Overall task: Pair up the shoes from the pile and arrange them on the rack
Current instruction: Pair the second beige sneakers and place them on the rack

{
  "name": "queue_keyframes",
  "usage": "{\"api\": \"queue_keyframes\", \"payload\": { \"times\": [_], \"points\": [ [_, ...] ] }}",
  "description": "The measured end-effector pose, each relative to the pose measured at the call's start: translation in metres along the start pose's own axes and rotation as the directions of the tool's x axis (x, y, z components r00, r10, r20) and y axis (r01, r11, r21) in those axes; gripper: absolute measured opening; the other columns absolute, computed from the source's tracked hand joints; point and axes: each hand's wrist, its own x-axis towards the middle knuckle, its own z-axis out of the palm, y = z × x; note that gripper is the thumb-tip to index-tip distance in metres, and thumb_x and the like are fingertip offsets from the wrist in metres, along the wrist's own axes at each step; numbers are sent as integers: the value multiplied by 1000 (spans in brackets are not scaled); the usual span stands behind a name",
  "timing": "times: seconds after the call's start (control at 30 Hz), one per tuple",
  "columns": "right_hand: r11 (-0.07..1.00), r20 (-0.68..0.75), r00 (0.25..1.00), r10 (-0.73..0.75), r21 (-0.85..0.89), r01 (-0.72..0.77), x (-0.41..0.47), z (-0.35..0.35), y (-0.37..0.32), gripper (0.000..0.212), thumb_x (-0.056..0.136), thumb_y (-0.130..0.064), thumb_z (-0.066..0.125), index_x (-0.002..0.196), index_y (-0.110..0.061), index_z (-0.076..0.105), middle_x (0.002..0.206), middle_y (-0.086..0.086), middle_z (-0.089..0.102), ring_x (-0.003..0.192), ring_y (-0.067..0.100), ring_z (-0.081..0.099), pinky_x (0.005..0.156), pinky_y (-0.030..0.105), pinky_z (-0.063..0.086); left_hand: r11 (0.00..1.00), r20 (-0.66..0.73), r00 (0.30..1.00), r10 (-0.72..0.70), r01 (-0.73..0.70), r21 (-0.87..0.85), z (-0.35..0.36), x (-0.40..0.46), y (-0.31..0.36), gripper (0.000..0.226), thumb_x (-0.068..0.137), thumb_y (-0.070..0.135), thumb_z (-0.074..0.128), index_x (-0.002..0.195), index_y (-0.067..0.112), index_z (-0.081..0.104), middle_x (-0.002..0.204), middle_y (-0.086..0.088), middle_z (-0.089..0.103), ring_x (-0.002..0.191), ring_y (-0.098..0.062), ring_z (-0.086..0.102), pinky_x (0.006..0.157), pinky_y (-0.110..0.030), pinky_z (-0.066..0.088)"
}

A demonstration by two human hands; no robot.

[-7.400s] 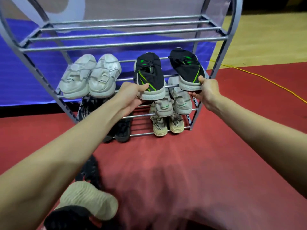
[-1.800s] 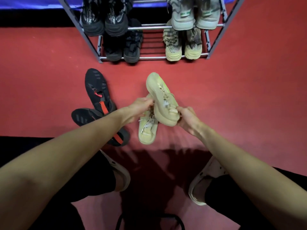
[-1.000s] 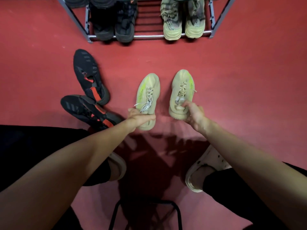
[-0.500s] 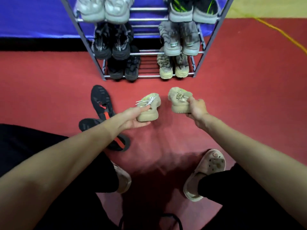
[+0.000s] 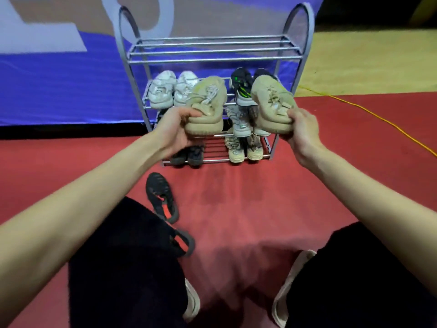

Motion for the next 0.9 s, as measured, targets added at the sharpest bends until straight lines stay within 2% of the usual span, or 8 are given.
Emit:
{"api": "queue_keyframes", "payload": {
  "times": [0.13, 0.27, 0.43, 0.53, 0.6, 0.73, 0.83, 0.9],
  "points": [
    [997, 15, 998, -58, 52, 57, 27, 3, -16, 11, 74, -19, 51, 75, -17, 62, 91, 10, 63, 87, 24, 57, 78, 40, 46, 997, 14, 997, 77, -78, 14, 11, 16, 22, 23, 88, 10, 39, 96, 16, 60, 84, -1, 66, 65, -17, 64, 61, -26, 51],
    [989, 43, 996, -81, 124, 75, 69, 9, -28, 24, 93, -5, 42, 81, -17, 60, 83, 2, 64, 75, 15, 60, 67, 27, 47, 993, 49, 991, 121, -121, 6, 37, 50, 40, 19, 89, 6, 45, 100, 9, 59, 83, -5, 70, 64, -18, 69, 58, -29, 56],
    [991, 1, 993, -119, 55, 119, 140, 14, -30, 23, 93, -10, 41, 80, -18, 59, 87, 2, 63, 89, 22, 58, 84, 39, 45, 990, 4, 990, 143, -143, 11, 67, 116, 60, 38, 88, 1, 55, 124, -7, 51, 115, -24, 64, 95, -32, 66, 77, -44, 59],
    [989, -39, 988, -149, 15, 149, 184, 18, -33, 21, 90, -11, 41, 82, -15, 59, 89, 8, 62, 92, 24, 56, 84, 43, 48, 983, 7, 985, 172, -173, 67, 82, 155, 70, 29, 90, -1, 54, 119, -3, 52, 103, -19, 65, 88, -29, 65, 81, -48, 56],
    [988, -42, 987, -156, -11, 156, 207, 21, -37, 21, 84, -14, 41, 89, -10, 61, 92, 12, 62, 86, 22, 58, 75, 35, 50, 980, 13, 985, 174, -174, 93, 88, 177, 75, 27, 90, -2, 53, 118, 1, 53, 99, -16, 65, 88, -29, 65, 88, -52, 53],
    [997, -94, 993, -75, 17, 77, 250, 29, -44, 27, 88, -5, 37, 71, -16, 55, 65, 2, 51, 34, 0, 46, 35, 13, 32, 976, -20, 984, 180, -176, 129, 91, 208, 82, 29, 90, -3, 52, 119, -5, 53, 106, -21, 63, 89, -31, 65, 80, -48, 56],
    [999, -123, 991, -50, 12, 52, 274, 31, -44, 30, 90, -4, 36, 70, -17, 53, 51, -5, 51, 29, -1, 41, 34, 12, 29, 978, -20, 985, 172, -169, 126, 93, 225, 82, 28, 90, -4, 53, 117, -6, 54, 101, -19, 65, 84, -29, 66, 74, -45, 58],
    [999, -122, 991, -48, 9, 50, 285, 34, -44, 30, 91, -6, 36, 69, -17, 54, 52, -5, 55, 39, 3, 48, 34, 11, 30, 984, -5, 988, 153, -151, 97, 93, 234, 82, 23, 90, -3, 53, 113, -3, 55, 97, -17, 65, 84, -28, 66, 75, -46, 57]
  ]
}}
